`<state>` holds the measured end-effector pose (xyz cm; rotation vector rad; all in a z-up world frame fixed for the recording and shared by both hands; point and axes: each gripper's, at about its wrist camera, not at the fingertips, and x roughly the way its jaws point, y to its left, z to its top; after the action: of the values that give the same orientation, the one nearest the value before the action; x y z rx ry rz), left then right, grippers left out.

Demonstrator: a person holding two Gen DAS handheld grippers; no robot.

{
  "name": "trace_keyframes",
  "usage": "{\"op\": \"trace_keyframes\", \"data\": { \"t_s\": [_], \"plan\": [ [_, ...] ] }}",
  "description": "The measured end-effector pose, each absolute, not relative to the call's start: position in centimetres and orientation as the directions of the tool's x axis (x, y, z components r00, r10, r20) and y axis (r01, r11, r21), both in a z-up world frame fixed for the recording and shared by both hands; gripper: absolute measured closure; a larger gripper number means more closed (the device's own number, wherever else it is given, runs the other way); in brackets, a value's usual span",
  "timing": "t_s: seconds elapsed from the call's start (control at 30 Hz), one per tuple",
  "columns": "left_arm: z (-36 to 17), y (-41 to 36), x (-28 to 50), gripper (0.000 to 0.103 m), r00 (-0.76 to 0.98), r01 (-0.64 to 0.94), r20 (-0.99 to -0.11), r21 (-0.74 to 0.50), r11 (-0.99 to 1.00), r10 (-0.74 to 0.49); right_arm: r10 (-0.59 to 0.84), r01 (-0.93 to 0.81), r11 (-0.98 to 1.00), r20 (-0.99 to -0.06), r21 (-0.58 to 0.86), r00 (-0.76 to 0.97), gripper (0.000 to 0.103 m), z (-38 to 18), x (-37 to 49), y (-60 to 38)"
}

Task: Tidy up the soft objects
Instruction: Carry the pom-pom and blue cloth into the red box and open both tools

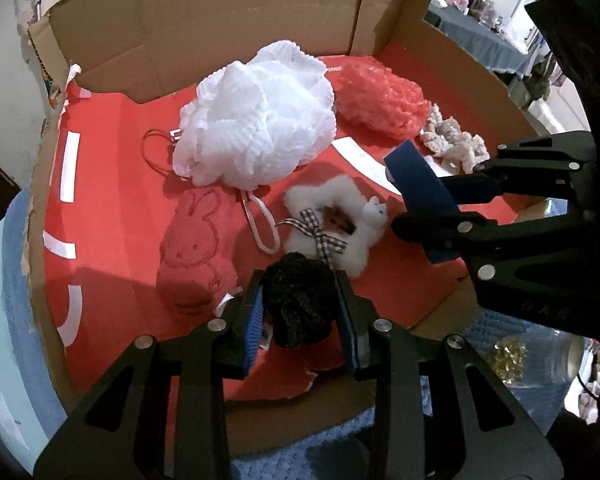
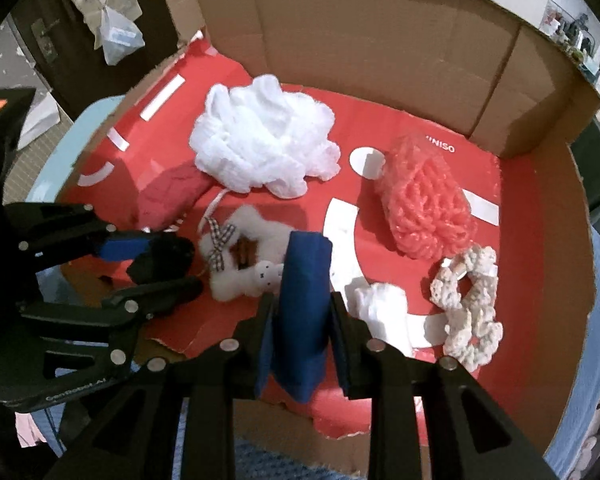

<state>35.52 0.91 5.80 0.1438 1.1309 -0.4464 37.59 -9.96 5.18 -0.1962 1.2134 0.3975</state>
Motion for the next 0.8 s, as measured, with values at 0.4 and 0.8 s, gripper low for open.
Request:
{"op": "trace_keyframes", "data": {
  "t_s": [0.4,0.8],
  "plan": [
    [5.2,0.2,36.2,0.071,0.347,0.415,-0.904,-0.093,0.905,-0.252,0.15,-0.4,0.916,-0.945,0.023,0.29,0.057,4.1,38.4,-9.8],
    [6.1,1.0,35.9,0.035,0.363,0.388,-0.885,-0.142,0.911,-0.292,0.148,-0.413,0.911,-0.936,0.003,0.32,0.04,5.2,37.5,-10.3]
  ]
}}
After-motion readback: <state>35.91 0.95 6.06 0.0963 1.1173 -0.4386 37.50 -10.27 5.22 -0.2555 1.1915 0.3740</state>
